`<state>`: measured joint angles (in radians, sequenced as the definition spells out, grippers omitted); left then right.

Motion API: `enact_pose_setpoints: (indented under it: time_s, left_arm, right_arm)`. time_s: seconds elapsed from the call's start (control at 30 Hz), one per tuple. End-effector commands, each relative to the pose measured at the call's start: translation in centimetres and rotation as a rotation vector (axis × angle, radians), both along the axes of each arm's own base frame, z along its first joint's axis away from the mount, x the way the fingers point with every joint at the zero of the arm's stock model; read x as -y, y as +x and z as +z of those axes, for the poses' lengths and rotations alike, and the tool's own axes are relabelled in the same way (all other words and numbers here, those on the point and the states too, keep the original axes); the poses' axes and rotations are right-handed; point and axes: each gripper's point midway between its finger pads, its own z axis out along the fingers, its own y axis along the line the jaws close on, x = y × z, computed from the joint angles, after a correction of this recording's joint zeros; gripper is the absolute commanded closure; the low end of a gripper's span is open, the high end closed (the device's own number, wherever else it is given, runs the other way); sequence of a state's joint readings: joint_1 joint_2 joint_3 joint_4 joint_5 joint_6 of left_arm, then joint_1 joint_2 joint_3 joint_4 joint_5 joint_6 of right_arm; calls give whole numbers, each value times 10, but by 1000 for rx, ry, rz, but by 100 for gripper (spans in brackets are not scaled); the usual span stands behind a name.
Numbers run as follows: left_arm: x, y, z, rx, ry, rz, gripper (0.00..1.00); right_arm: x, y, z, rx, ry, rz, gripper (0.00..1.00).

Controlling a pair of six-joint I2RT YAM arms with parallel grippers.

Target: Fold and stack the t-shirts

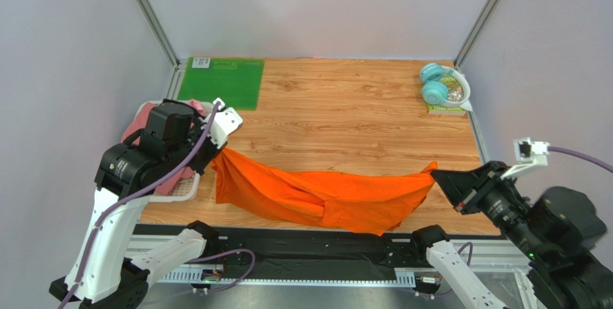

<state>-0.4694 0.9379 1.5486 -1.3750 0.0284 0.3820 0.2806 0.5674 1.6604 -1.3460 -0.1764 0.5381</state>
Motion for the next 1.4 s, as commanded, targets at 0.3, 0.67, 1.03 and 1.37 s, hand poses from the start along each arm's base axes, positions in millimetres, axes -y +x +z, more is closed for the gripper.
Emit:
enact_pose_setpoints:
  time_s: [0.3,0.67,1.03,1.37]
  left_arm:
    - [-2,46,-155,-399,355,2,100]
    - [-6,154,-215,-382,547,127,100]
    - [-10,192,-232,-371,592,199,61]
    - [-13,139,-200,-361,469,180,54]
  right_arm:
    - [-5,178,-85,-209,-191,-218,100]
    - [7,326,-192,-480,-200,-275,100]
    - [22,369,-259,-649,-217,-294,83]
    - [12,329,-247,-679,-196,-250,51]
